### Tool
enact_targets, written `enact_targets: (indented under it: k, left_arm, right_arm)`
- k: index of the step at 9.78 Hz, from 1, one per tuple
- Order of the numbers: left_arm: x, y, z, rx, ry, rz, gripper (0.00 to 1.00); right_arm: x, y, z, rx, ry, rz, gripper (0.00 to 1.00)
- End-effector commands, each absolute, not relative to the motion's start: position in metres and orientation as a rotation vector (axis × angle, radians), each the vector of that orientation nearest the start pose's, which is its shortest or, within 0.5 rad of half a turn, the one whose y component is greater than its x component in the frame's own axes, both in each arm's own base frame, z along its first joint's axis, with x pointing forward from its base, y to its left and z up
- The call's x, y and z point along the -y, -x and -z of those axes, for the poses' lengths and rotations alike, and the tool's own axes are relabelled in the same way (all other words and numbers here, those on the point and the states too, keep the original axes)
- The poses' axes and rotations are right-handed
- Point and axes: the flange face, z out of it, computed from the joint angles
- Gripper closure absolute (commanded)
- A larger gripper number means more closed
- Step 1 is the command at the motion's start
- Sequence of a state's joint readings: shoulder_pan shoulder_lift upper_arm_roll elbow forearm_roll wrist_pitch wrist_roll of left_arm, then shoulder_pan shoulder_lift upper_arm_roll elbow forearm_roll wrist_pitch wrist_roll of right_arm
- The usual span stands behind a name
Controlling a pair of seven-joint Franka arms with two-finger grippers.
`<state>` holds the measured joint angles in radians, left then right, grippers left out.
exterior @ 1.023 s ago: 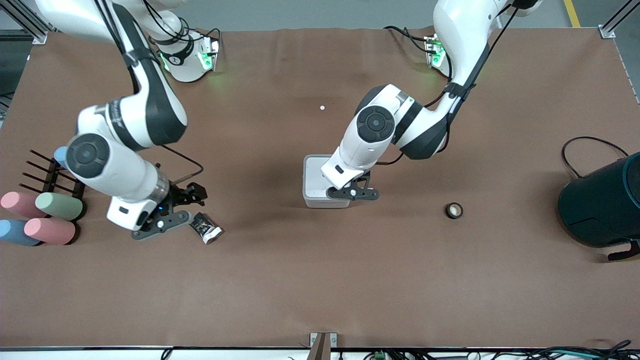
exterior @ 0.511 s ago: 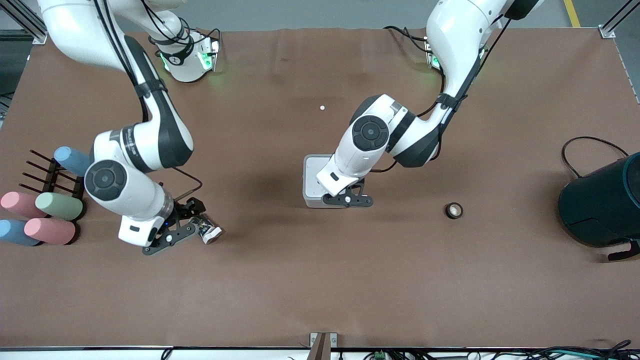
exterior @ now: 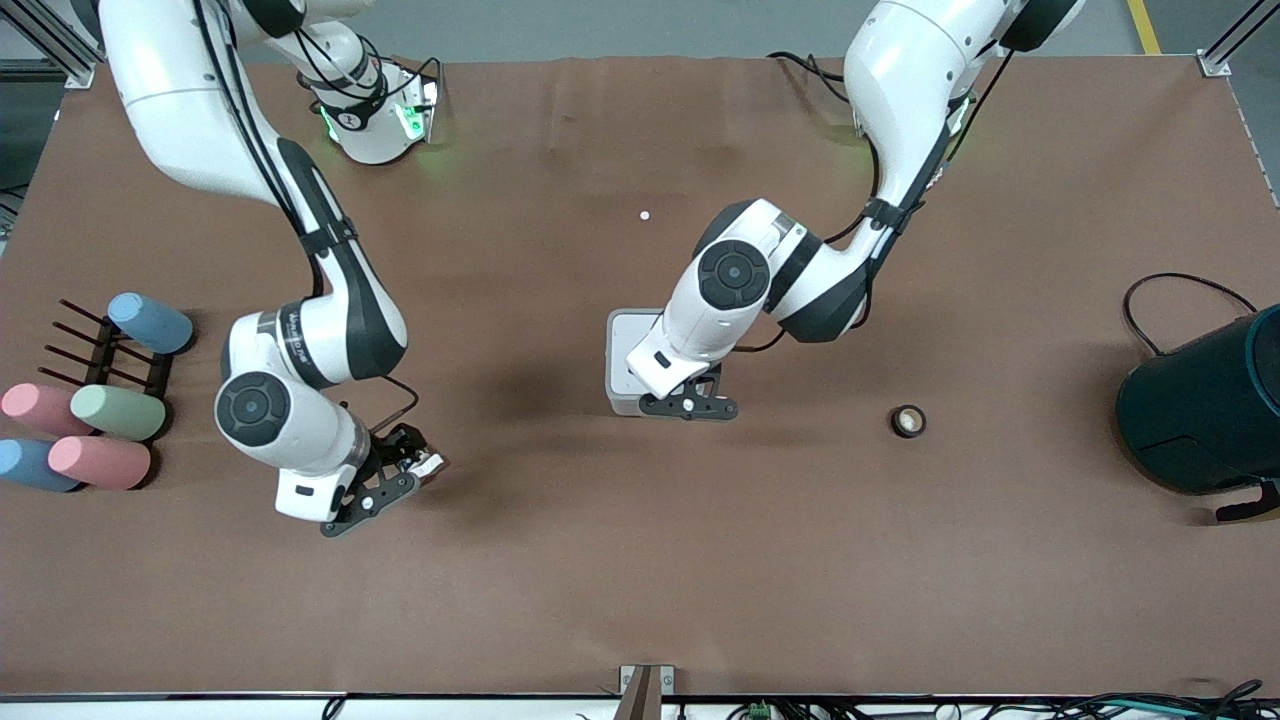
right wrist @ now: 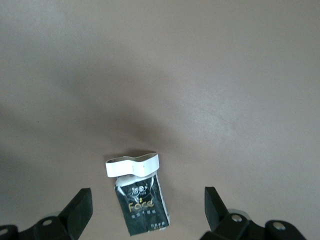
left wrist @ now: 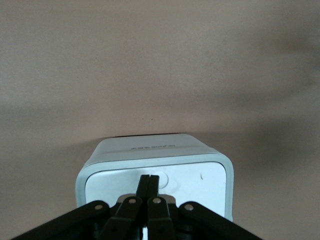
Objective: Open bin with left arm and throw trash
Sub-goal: 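Open the bin lid with the left gripper while the right gripper grasps the packet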
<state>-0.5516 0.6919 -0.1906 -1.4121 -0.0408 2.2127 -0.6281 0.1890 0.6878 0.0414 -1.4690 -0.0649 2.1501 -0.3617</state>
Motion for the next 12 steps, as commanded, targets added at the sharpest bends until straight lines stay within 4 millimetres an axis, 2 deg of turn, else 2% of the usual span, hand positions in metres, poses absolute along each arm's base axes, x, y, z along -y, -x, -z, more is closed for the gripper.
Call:
enact_targets:
  k: [1,3,5,6,7,9,10,11,12]
  left_arm:
    - [0.487,-0.564,-0.303,-0.079,3.344,0.029,1.0]
    - [0.494,-0.559,-0.291,-0.092,3.344,0.023,1.0]
    - [0.498,-0.554,-0.279,-0.104,3.333,0.003,1.0]
    - [0.501,-0.552,-0.282,-0.116,3.334,0.01,1.0]
    - [0.497,-0.556,-0.296,-0.11,3.336,0.025,1.0]
    - [0.473,-0.563,-0.341,-0.087,3.299,-0.02,1.0]
    - [0.457,-0.57,-0.371,-0.06,3.282,-0.048,0.99]
    - [0.445,-0.569,-0.392,-0.054,3.252,-0.095,0.91]
    - [0.415,-0.579,-0.414,-0.009,3.224,-0.119,0.75]
  right_arm:
    - [-0.154,-0.706,-0.261,1.066,2.974,-0.025,0.03]
    - [-0.15,-0.703,-0.231,1.101,2.945,-0.079,0.08]
    - [-0.152,-0.703,-0.212,1.012,2.911,-0.051,0.12]
    - [-0.153,-0.702,-0.203,0.97,2.895,-0.055,0.14]
    - [-0.153,-0.702,-0.202,0.968,2.894,-0.057,0.17]
    - [-0.154,-0.7,-0.191,0.978,2.89,-0.068,0.23]
    - [-0.153,-0.701,-0.19,0.973,2.894,-0.053,0.31]
    - [-0.152,-0.702,-0.189,0.971,2.895,-0.052,0.4]
    - [-0.151,-0.7,-0.185,0.97,2.894,-0.061,0.51]
